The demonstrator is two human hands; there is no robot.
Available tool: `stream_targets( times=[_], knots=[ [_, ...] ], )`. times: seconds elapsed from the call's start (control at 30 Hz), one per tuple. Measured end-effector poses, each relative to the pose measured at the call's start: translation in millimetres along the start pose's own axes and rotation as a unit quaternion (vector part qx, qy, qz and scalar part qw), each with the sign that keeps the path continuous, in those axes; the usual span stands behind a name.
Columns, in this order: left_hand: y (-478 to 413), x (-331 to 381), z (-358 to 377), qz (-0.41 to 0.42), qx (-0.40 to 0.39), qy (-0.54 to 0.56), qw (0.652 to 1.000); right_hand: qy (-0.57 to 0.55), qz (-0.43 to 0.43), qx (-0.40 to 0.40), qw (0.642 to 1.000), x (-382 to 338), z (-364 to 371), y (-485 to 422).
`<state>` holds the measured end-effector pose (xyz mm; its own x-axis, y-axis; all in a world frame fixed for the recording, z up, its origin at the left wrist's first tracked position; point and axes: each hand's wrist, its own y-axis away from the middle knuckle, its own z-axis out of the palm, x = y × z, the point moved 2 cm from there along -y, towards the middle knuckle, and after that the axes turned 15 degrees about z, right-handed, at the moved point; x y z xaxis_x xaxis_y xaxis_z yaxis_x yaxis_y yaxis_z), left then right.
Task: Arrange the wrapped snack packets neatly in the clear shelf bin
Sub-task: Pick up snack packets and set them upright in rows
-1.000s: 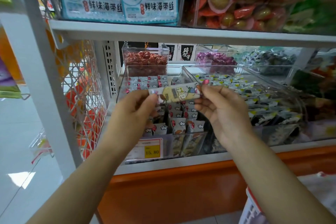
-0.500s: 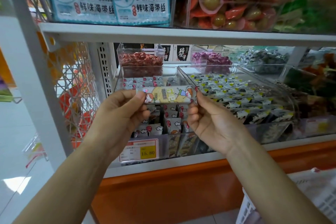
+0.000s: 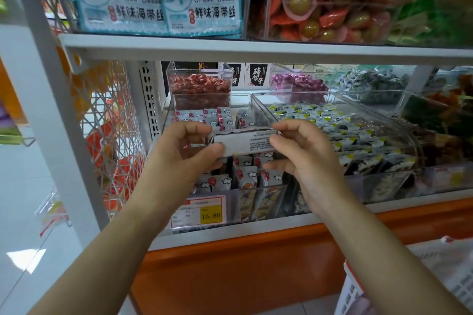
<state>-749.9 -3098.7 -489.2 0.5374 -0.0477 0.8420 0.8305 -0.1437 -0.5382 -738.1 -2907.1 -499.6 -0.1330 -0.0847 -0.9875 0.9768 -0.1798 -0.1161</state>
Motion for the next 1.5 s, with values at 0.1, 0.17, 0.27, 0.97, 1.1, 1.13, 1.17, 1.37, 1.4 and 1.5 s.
stream_targets(
  times=[0.1,0.17,0.27,0.97,1.1,1.13,1.17,1.37,1.4,1.5],
  knots=[
    [0.1,-0.9,-0.1,0.01,-0.024,-0.034,0.999,0.035,-0.024,-0.004,0.999,-2.5,1.5,2.7],
    [1.0,-0.3,0.8,0.014,-0.044,-0.048,0.998,0.042,-0.031,0.012,0.999,-4.2,0.4,2.5],
    [1.2,0.1,2.3,0.019,-0.059,-0.06,0.996,0.053,-0.029,0.028,0.998,-5.3,-0.8,1.7],
    [-12.5,6.5,-4.9,0.083,-0.063,-0.227,0.968,0.163,-0.108,0.027,0.98,-3.1,12.8,5.4],
    [-8.4,4.0,-2.6,0.044,-0.117,-0.203,0.971,0.132,-0.089,0.058,0.985,-2.8,7.7,2.9],
    [-8.6,2.9,-3.2,0.045,-0.119,-0.205,0.97,0.12,-0.072,0.049,0.989,-2.6,6.2,1.9],
    [-8.9,2.4,-4.3,0.052,-0.115,-0.207,0.97,0.104,-0.047,0.033,0.993,-2.4,5.5,0.9],
    [-10.2,-0.5,-4.4,0.084,-0.04,-0.2,0.975,0.049,0.014,-0.055,0.997,-5.0,5.5,-5.2],
    [-11.5,-2.3,-5.4,0.073,-0.019,-0.194,0.978,0.048,0.0,-0.081,0.996,-5.8,7.1,-5.3],
    [-14.0,-5.9,-6.1,0.078,-0.003,-0.203,0.976,0.102,-0.058,-0.059,0.991,-7.4,11.7,-6.4]
  ],
)
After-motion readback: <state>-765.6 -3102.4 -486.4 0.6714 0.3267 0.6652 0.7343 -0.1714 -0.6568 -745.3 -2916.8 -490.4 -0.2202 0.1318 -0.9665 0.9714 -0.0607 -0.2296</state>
